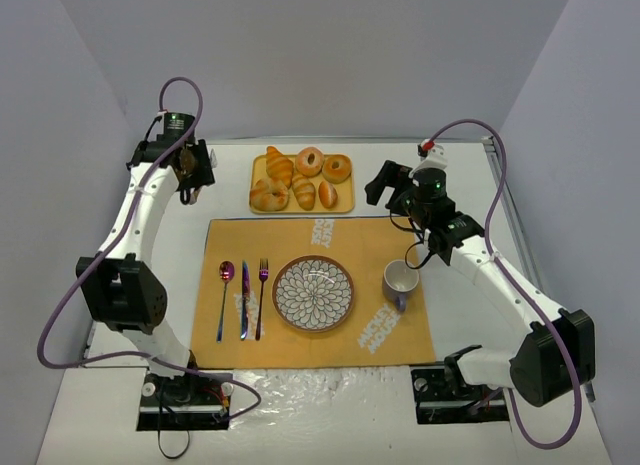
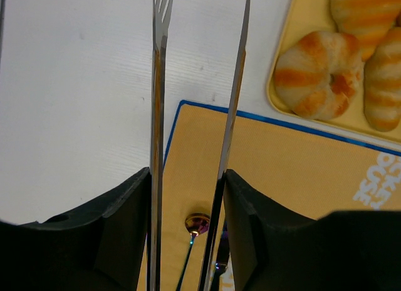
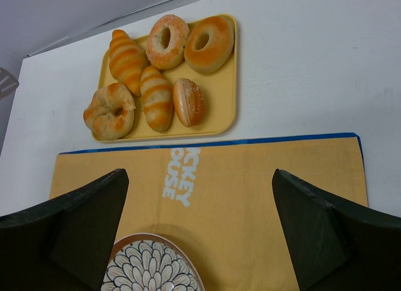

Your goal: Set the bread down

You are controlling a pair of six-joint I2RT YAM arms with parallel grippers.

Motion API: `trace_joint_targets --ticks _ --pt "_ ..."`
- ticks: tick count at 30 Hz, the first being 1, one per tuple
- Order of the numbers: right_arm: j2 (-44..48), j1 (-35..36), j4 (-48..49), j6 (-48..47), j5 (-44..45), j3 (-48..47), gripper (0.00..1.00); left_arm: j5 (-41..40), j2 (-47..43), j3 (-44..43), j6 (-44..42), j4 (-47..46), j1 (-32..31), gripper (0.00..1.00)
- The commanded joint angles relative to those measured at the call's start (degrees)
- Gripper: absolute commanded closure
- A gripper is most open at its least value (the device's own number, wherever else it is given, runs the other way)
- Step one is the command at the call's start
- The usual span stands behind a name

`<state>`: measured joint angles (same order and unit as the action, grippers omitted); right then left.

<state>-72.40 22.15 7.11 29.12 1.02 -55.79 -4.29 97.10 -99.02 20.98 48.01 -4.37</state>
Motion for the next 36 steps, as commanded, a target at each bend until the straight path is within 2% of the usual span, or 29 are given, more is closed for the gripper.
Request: trace_joint_targets --ticks 1,8,18,36 --pt "1.89 -0.16 4.58 -0.10 0.10 0.05 0.04 0.73 -7.05 2.45 -1.53 -1.43 -3.14 0.58" --pt "1.82 -0.14 4.58 -0.17 0.30 0.38 0.04 3.01 -9.97 6.61 -2.00 -2.57 -7.72 0.58" --pt "1.28 -0.18 4.58 -0.12 0.55 0.33 0.04 6.94 -9.51 8.32 -1.46 -4.25 -9.79 0.57" --pt "1.40 -0.18 5.52 0.32 0.21 1.63 0.04 4.86 -4.00 7.00 -0.14 -4.11 -11.98 0.53"
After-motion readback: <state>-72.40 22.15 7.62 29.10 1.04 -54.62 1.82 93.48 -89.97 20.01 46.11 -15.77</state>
